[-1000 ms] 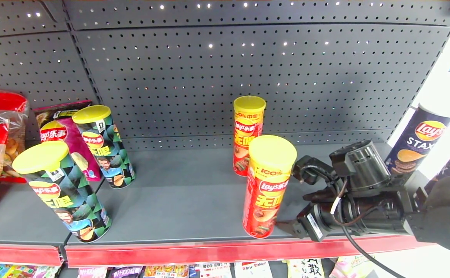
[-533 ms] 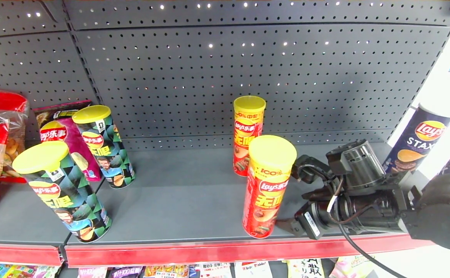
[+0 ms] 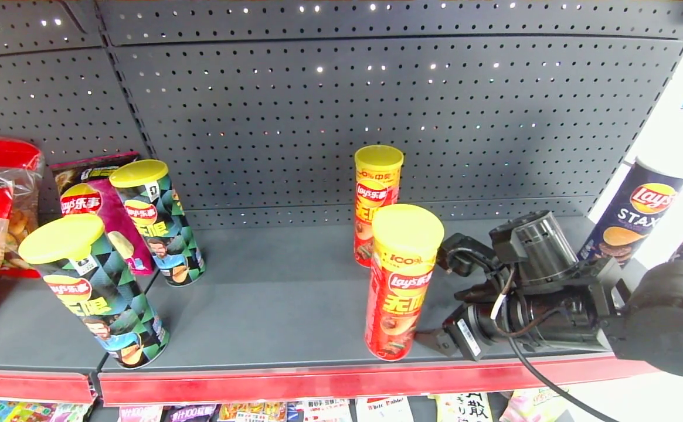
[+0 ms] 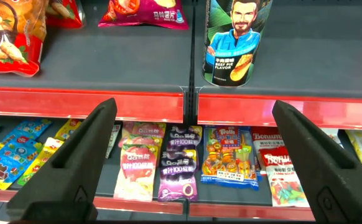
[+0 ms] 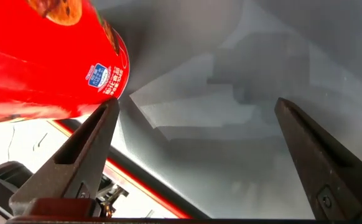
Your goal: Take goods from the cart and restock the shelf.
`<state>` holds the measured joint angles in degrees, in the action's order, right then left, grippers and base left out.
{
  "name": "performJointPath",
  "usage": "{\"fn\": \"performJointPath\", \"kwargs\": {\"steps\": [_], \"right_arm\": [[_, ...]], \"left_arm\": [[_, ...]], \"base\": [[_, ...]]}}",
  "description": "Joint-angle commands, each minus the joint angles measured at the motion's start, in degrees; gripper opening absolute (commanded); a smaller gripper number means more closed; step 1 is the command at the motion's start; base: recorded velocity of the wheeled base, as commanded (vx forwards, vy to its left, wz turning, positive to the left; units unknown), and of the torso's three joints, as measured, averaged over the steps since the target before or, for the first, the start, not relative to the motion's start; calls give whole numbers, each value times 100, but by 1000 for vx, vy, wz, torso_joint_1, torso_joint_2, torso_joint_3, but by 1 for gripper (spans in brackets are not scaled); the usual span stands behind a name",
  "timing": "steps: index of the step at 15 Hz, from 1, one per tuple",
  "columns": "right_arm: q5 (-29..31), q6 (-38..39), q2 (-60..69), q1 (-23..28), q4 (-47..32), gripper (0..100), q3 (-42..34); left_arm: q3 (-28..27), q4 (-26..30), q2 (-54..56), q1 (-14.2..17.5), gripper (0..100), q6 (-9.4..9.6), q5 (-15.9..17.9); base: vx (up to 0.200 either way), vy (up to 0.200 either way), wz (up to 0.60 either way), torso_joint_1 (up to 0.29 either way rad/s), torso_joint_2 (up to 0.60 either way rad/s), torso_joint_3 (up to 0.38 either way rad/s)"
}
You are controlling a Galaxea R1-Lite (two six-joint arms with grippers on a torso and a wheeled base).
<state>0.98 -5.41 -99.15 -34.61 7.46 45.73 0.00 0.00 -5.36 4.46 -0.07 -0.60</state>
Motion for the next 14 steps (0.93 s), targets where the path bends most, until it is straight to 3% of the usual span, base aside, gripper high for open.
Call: {"fn": "performJointPath", "kwargs": {"steps": [1,14], "right_arm": [[-1,-4,-43,-46,1,100,59],[8,5,-175,-169,10,100,182]], "left_arm": [[0,0,-9,2,100,-1,-2],[0,0,-9,2,100,-1,-2]], "base": [[0,0,0,0,0,0],[0,0,0,0,0,0]]}}
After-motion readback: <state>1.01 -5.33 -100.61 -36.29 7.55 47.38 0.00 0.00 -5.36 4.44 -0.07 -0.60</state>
